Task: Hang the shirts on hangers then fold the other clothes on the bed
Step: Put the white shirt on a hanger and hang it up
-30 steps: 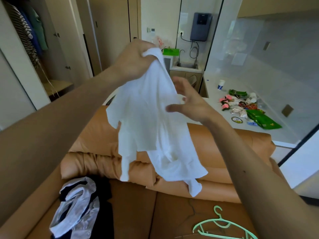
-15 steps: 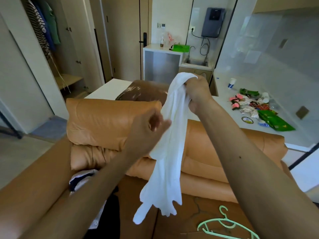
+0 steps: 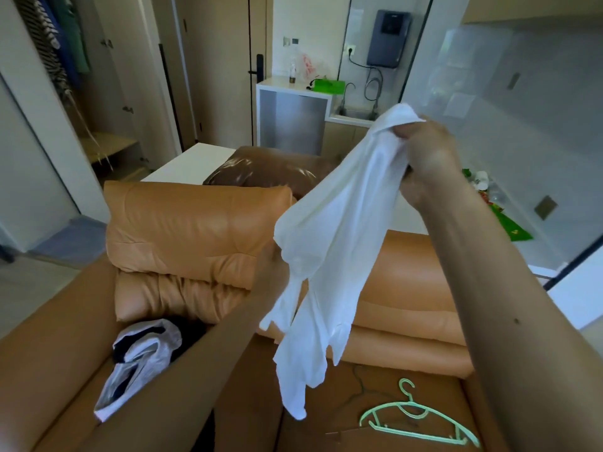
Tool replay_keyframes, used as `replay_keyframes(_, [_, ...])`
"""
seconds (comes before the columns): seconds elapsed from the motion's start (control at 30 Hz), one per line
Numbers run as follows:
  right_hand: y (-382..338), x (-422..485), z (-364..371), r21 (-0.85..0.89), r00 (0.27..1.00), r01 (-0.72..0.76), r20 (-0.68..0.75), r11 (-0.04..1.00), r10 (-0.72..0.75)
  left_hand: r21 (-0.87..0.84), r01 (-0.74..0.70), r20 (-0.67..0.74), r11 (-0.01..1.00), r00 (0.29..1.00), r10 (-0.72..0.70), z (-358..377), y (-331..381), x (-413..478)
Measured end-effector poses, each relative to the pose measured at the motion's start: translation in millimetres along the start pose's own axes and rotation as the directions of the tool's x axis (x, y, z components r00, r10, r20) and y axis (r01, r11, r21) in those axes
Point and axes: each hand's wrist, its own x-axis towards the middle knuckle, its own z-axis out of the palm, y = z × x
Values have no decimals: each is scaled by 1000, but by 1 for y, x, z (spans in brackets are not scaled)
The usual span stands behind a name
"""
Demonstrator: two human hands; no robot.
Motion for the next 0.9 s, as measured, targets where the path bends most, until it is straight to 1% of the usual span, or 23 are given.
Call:
replay_keyframes(0.07, [2, 3, -16, -191, 1000, 19, -14, 981, -22, -69, -94, -52, 993, 995, 90, -13, 45, -3])
replay_keyframes(0.1, [6, 4, -25, -265, 999, 11, -29, 964, -19, -107, -134, -44, 985, 991, 129, -18, 67, -7])
replay_keyframes(0.13, [11, 5, -30, -312, 999, -9, -51, 950, -8, -150, -159, -26, 976, 987, 156, -23, 83, -7])
replay_keyframes(0.17, [17, 7, -36, -324, 997, -29, -79, 946, 4, -219, -168, -4, 961, 985, 171, -28, 102, -8])
replay_keyframes(0.2, [22, 6, -39, -289, 995, -46, -93, 956, 20, -262, -154, 8, 953, 987, 162, -32, 119, -3])
replay_keyframes(0.23, [26, 6, -41, -229, 994, -58, -104, 972, 35, -267, -139, 10, 954, 989, 147, -36, 134, 1])
replay_keyframes(0.27, [28, 5, -41, -161, 994, -70, -96, 984, 55, -270, -124, 10, 955, 991, 132, -40, 146, 8])
replay_keyframes(0.3, [28, 5, -40, -103, 994, -79, -86, 992, 70, -313, -119, 34, 942, 990, 136, -44, 159, 14])
replay_keyframes(0.33, [25, 4, -39, -71, 994, -88, -78, 994, 82, -372, -81, 97, 925, 987, 126, -46, 165, 20])
replay_keyframes(0.37, [22, 4, -36, -51, 994, -83, -73, 995, 79, -390, -37, 168, 920, 979, 111, -46, 166, 25])
replay_keyframes(0.4, [18, 3, -32, -38, 996, -66, -57, 997, 64, -309, 6, 211, 951, 975, 62, -42, 162, 30])
replay_keyframes(0.43, [15, 4, -28, -16, 998, -45, -48, 999, 44, -113, -26, 176, 993, 983, 46, -38, 158, 28])
replay_keyframes(0.47, [11, 3, -24, 3, 999, -36, -40, 999, 36, 112, -92, 82, 989, 993, 83, -31, 148, 27])
replay_keyframes(0.5, [8, 4, -19, 26, 998, -35, -42, 999, 36, 259, -172, 8, 950, 984, 176, -25, 140, 22])
replay_keyframes(0.53, [5, 2, -15, 43, 998, -41, -46, 998, 43, 309, -227, -11, 924, 970, 242, -17, 129, 14])
replay_keyframes(0.57, [4, 3, -13, 63, 998, -47, -49, 997, 50, 284, -243, 19, 927, 968, 248, -10, 118, 3])
replay_keyframes(0.6, [3, 2, -10, 78, 998, -49, -44, 996, 53, 204, -199, 72, 959, 979, 188, -2, 105, -5])
replay_keyframes(0.63, [2, 1, -9, 102, 998, -57, -36, 993, 61, 78, -105, 125, 991, 988, 95, 5, 95, -16])
replay_keyframes(0.67, [1, 0, -8, 118, 998, -63, -23, 991, 66, -33, 10, 165, 999, 986, -4, 13, 84, -25])
replay_keyframes(0.7, [1, -2, -8, 139, 998, -62, -6, 988, 63, -93, 114, 228, 989, 970, -90, 20, 77, -33])
replay_keyframes(0.73, [2, -4, -9, 157, 998, -58, 17, 986, 56, -103, 171, 283, 980, 949, -136, 25, 71, -40])
replay_keyframes(0.8, [1, -8, -11, 183, 997, -46, 65, 982, 35, -61, 166, 369, 984, 920, -132, 37, 59, -48])
replay_keyframes(0.9, [-2, -11, -17, 190, 990, -21, 139, 982, -6, 1, 210, 424, 978, 885, -191, 50, 51, -54])
